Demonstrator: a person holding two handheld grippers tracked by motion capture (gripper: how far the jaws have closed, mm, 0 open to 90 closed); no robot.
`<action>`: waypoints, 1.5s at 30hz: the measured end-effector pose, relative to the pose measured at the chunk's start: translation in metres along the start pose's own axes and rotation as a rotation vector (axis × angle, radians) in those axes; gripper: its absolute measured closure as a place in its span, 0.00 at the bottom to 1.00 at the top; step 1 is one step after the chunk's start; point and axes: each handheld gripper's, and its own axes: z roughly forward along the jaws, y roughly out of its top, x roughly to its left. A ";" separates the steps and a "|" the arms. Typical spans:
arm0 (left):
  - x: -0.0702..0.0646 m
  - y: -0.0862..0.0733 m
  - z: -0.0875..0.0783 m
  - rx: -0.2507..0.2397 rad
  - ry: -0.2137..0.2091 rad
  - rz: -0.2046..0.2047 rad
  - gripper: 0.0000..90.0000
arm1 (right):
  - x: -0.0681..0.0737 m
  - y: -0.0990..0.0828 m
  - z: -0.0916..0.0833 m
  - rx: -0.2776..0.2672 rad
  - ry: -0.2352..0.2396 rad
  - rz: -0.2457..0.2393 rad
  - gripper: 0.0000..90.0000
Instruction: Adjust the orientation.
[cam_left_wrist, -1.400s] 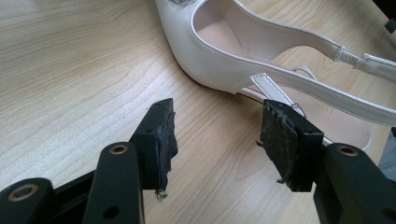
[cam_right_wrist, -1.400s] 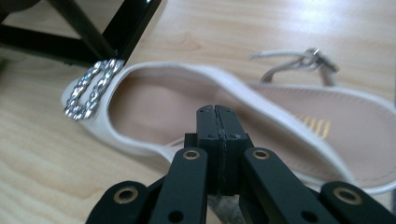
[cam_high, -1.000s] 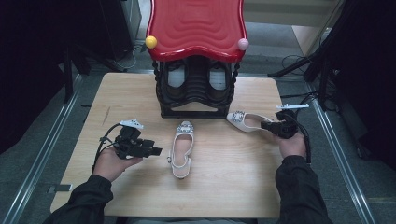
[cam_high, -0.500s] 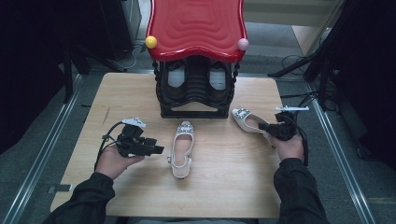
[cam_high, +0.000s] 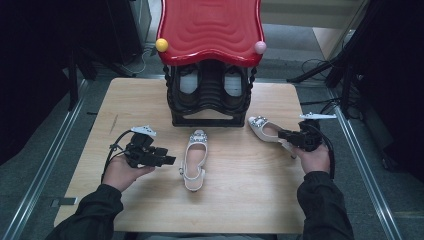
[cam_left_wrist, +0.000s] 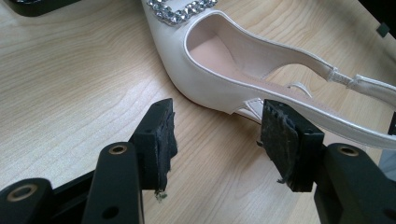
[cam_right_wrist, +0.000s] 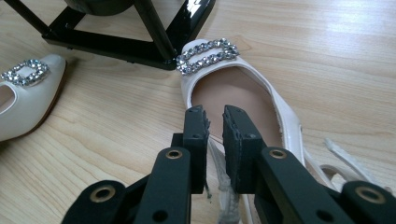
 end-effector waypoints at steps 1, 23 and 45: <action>0.000 0.000 0.000 0.001 0.002 -0.001 0.50 | 0.000 0.000 0.002 0.005 -0.001 -0.006 0.89; 0.000 -0.004 0.000 0.009 0.008 -0.002 0.50 | 0.003 -0.004 0.030 0.099 -0.014 -0.045 0.84; 0.003 -0.002 -0.001 -0.001 0.000 -0.016 0.48 | 0.006 -0.002 0.032 0.121 -0.022 -0.025 0.97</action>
